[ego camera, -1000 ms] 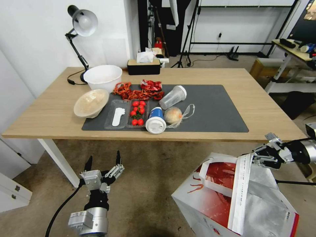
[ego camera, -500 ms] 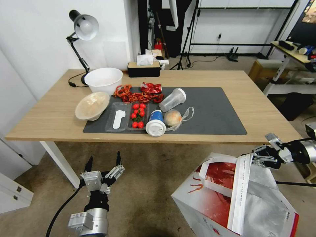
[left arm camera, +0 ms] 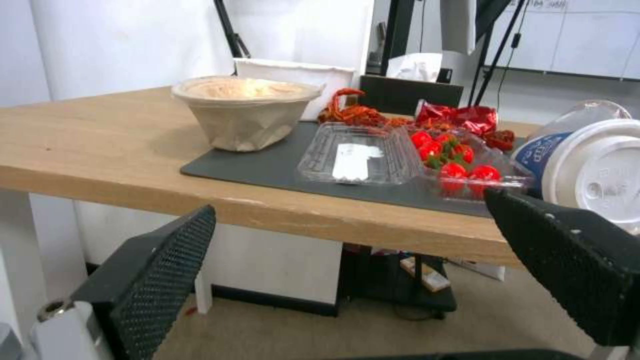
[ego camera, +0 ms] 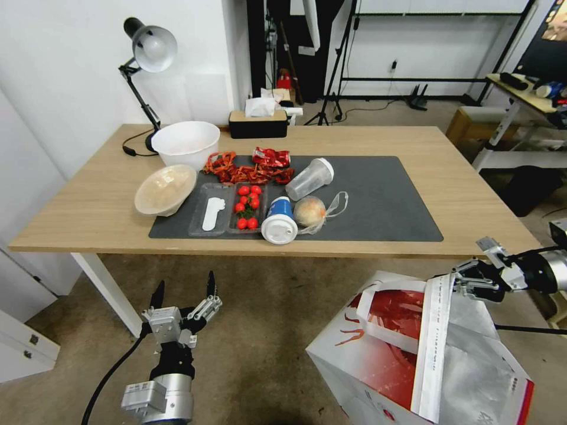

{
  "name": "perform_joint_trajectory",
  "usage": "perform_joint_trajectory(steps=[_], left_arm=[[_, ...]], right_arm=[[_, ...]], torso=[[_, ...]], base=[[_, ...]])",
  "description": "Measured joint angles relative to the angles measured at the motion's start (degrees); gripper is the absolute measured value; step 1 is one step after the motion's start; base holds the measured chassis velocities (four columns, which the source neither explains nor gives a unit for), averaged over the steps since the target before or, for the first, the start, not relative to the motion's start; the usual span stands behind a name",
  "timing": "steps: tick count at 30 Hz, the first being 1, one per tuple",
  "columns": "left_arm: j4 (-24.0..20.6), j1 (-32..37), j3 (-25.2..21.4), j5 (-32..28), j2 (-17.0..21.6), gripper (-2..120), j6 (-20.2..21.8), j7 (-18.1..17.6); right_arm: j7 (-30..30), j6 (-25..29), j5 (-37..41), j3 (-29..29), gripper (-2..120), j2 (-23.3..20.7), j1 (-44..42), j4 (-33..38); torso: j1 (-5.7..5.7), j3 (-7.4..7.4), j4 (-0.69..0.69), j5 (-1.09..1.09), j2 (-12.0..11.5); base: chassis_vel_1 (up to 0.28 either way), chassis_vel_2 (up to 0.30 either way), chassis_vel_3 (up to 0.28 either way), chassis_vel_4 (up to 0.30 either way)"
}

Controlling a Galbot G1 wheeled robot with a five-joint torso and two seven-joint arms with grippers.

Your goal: Pick up the food delivery bag from the floor and place it on the table.

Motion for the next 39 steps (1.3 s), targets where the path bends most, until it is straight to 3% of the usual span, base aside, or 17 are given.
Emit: perform_joint_trajectory(steps=[25,39], left_arm=[[0.01,-0.38,-0.72,0.07,-0.55,100,-0.16,-1.29],[-0.34,-0.14,-0.71,0.3,-0.8,100,-0.16,-1.61]], right_arm=[[-3.42,-4.41,13.97,0.48,0,-8.96,1.86,3.83],[0.97,-5.33,24.75,2.18,0,-11.2,4.03,5.66]], torso=[[-0.14,-0.18,0.01,0.0,-0.32],[-0.16,-0.21,0.01,0.0,-0.37]], base=[[0.0,0.0,0.0,0.0],[0.0,0.0,0.0,0.0]])
